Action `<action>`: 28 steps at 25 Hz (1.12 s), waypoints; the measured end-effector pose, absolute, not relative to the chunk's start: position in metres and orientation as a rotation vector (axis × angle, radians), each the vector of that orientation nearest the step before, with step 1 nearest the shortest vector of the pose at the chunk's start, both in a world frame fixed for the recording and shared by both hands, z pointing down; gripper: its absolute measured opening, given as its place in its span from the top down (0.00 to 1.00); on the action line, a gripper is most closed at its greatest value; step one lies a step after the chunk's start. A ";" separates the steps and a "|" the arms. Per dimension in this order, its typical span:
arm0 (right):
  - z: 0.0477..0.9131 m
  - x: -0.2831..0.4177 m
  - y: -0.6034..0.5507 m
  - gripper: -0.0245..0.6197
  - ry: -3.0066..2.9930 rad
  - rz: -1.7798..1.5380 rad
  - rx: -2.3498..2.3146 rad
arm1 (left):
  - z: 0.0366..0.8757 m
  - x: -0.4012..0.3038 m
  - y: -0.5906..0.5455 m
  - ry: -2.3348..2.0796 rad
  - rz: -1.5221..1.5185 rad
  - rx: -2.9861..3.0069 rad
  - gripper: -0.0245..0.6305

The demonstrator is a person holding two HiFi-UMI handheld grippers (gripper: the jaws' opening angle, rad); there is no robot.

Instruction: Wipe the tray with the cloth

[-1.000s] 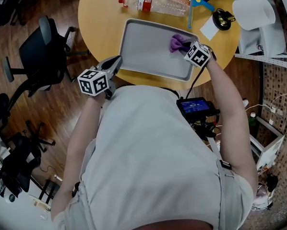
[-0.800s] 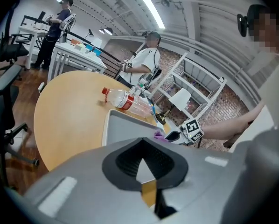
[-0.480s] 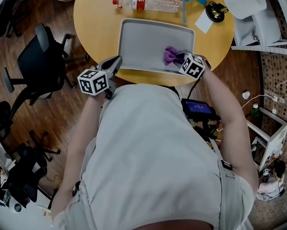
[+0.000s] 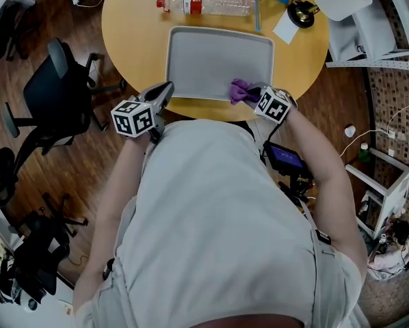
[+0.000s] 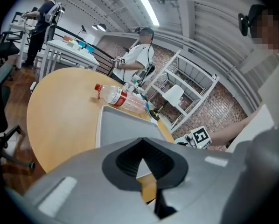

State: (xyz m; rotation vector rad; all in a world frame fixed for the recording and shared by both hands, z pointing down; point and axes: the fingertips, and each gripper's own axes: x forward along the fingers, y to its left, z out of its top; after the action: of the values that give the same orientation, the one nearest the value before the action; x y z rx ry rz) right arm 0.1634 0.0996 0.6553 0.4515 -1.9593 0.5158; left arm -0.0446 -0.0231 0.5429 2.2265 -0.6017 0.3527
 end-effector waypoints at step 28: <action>0.652 0.133 0.053 0.83 -1.991 0.490 0.248 | 0.543 -0.074 -0.021 -0.701 0.338 2.173 0.96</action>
State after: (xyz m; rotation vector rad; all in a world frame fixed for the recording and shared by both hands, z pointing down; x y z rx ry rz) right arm 0.1328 0.0528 0.6518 0.2477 -1.9912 0.4901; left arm -0.0735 -0.0208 0.5431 2.1729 -0.7013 0.3376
